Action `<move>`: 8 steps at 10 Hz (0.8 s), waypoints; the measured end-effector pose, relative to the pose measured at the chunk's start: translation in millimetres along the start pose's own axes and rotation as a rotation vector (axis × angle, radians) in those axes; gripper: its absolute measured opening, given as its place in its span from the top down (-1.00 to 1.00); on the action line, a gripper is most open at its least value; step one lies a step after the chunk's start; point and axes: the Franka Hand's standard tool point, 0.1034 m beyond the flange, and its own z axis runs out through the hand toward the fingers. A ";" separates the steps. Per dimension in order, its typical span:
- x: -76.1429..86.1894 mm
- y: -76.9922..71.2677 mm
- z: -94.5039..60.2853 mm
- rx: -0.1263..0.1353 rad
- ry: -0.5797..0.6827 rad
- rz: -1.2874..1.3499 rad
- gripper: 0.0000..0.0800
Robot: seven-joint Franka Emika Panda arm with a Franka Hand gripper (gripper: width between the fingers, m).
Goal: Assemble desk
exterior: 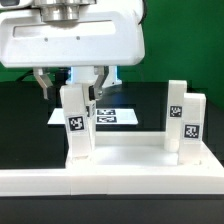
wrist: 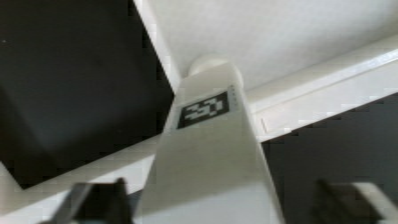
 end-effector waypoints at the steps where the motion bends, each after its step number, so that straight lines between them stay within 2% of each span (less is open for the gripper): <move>1: -0.1 -0.3 0.2 0.001 0.000 0.048 0.04; 2: -0.2 -0.7 0.2 0.002 0.000 0.127 0.28; 6: -0.4 -0.3 0.7 0.002 -0.001 0.404 0.28; 8: -2.7 -2.2 1.6 0.011 -0.001 0.784 0.28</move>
Offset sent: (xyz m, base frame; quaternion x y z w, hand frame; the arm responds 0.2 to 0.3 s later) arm 0.0000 0.0000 0.0000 0.0000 0.0000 0.1938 0.9810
